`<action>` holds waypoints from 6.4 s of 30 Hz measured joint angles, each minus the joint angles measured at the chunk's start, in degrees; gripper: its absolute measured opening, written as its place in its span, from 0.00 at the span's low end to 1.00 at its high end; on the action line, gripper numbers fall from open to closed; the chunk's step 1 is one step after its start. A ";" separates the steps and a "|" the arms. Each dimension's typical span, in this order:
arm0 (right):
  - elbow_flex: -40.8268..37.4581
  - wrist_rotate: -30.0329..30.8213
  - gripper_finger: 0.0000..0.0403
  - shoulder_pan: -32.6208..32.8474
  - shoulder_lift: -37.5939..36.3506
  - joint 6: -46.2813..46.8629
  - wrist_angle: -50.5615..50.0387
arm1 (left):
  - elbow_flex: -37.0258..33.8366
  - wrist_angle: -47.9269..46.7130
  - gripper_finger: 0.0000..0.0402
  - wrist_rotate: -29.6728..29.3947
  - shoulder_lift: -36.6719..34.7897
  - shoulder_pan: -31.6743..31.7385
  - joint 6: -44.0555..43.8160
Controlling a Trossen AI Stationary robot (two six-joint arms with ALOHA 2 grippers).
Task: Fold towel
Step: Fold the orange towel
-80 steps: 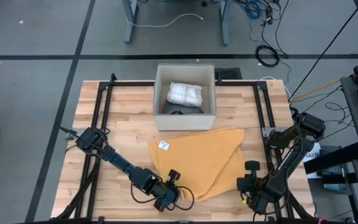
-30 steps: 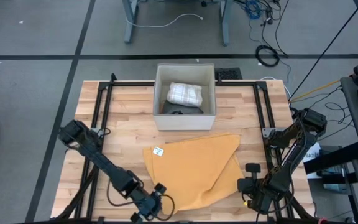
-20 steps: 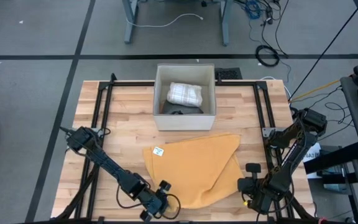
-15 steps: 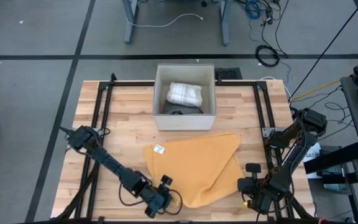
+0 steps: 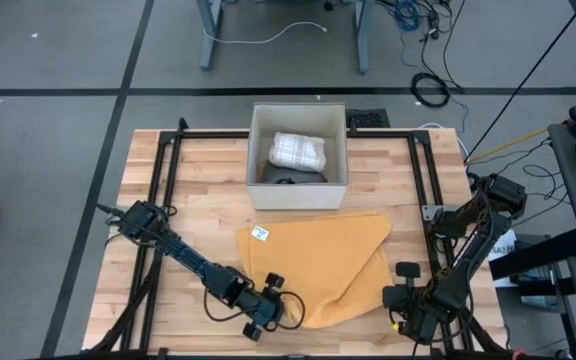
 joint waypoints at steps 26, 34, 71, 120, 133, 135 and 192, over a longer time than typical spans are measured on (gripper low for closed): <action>0.02 -1.25 0.00 -0.02 -0.02 -0.15 -0.44 | -0.34 -33.68 0.00 3.69 -21.71 -5.44 11.33; 0.02 -1.30 0.00 -0.02 -0.07 -0.98 0.13 | -0.23 -34.65 0.00 1.27 -33.73 -5.59 12.64; 2.55 -10.90 0.31 0.77 -0.15 4.94 4.54 | -0.15 -34.15 0.22 -13.15 -17.44 -2.71 -2.03; 3.28 -8.42 0.20 2.72 9.91 14.89 1.25 | -10.60 -22.70 0.22 -6.60 -17.41 16.33 3.54; 7.19 3.86 0.29 3.41 7.72 14.66 -0.02 | -8.85 -21.86 0.25 -3.71 -18.49 27.24 -0.51; 7.23 4.17 0.34 3.39 7.72 14.85 -0.04 | -8.83 -20.98 0.28 0.04 -18.51 28.46 -0.84; 7.29 9.29 0.39 3.28 7.59 13.52 1.73 | 8.21 -52.17 0.00 -5.09 -14.33 18.88 6.00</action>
